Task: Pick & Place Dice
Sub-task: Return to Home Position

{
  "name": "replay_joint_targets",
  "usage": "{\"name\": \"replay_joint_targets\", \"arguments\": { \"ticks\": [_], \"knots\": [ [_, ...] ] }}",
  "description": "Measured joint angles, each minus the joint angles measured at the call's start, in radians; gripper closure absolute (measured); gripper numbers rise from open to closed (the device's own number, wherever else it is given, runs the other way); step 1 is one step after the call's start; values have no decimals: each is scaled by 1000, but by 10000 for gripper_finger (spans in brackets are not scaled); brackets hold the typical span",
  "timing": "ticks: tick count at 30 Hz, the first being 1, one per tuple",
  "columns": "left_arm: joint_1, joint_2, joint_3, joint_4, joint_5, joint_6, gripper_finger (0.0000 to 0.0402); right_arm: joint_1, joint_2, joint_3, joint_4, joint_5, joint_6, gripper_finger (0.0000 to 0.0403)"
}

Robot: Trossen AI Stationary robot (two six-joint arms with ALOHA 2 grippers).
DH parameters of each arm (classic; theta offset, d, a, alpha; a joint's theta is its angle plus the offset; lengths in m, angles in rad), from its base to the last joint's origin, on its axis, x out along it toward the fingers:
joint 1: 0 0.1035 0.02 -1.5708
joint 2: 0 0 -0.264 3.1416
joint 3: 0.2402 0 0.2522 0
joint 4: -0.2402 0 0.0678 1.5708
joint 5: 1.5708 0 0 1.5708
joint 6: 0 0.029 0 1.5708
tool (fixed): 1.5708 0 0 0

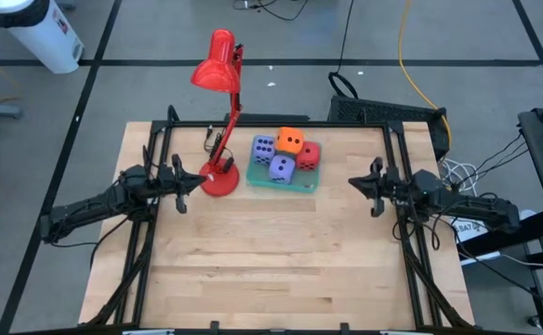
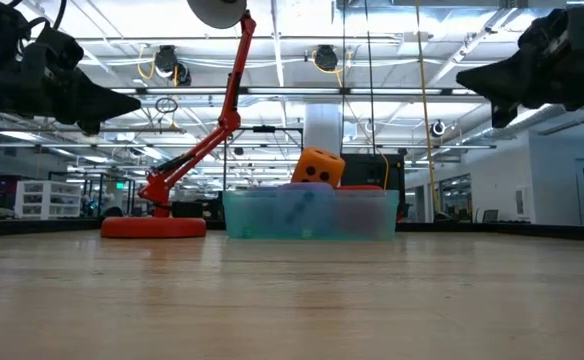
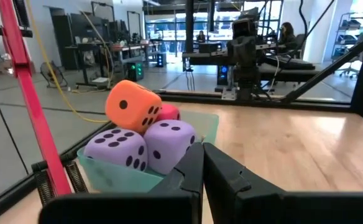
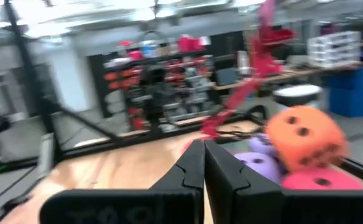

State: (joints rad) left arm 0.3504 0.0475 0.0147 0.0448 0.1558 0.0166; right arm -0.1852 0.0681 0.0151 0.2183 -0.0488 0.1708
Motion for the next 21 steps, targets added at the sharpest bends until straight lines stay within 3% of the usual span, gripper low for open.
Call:
{"name": "replay_joint_targets", "arguments": {
  "ticks": [4, 21],
  "knots": [
    [0, 0, 0, 1, 0, 8, 381, -1, 1, 0, -21, 106, 24, 403],
    [0, 0, 0, 3, 0, 5, 380, 0, 1, 0, -73, 99, 127, 403]
  ]
}}
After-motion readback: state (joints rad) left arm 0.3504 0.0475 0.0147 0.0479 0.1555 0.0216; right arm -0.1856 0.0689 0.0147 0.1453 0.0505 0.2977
